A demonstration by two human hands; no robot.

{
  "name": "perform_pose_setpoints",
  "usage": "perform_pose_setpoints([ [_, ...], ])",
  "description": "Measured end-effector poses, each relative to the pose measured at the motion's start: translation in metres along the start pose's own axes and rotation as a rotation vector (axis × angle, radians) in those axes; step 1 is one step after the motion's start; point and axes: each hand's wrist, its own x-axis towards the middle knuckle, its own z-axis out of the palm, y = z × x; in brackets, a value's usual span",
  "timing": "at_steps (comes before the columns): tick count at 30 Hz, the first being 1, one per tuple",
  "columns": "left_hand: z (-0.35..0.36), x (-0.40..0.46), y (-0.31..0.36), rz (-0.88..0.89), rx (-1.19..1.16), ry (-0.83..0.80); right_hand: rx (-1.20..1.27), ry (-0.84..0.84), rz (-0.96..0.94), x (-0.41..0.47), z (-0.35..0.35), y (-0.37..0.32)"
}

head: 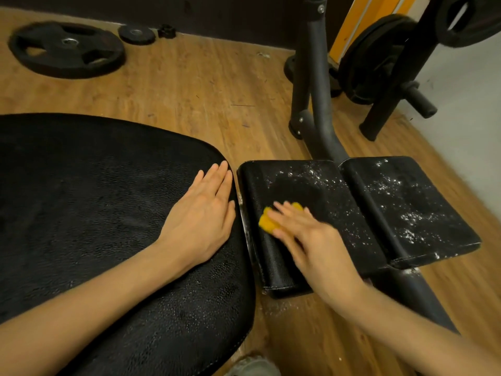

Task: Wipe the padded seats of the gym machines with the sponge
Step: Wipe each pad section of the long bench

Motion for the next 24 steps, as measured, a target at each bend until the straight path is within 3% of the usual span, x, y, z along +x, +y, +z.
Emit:
perform_pose_setpoints([
  [3,0.003,0.000,-0.001,0.016,0.028,0.004,0.016,-0.007,-0.058,0.000,0.001,0.007],
  [8,-0.001,0.000,0.000,0.016,0.011,0.007,-0.040,0.110,0.163,0.087,0.020,0.010],
  [12,-0.002,0.000,0.000,0.011,-0.031,0.009,-0.046,-0.003,-0.077,0.064,0.012,0.023],
  [17,0.000,0.000,0.002,0.006,-0.002,0.008,-0.023,0.131,0.149,0.077,0.003,0.044],
  [22,0.000,0.001,0.002,0.010,0.001,-0.012,-0.062,0.024,-0.069,0.104,0.023,0.017],
  [24,-0.001,0.001,0.002,0.006,-0.007,-0.008,-0.065,0.016,-0.025,0.112,0.010,0.044],
])
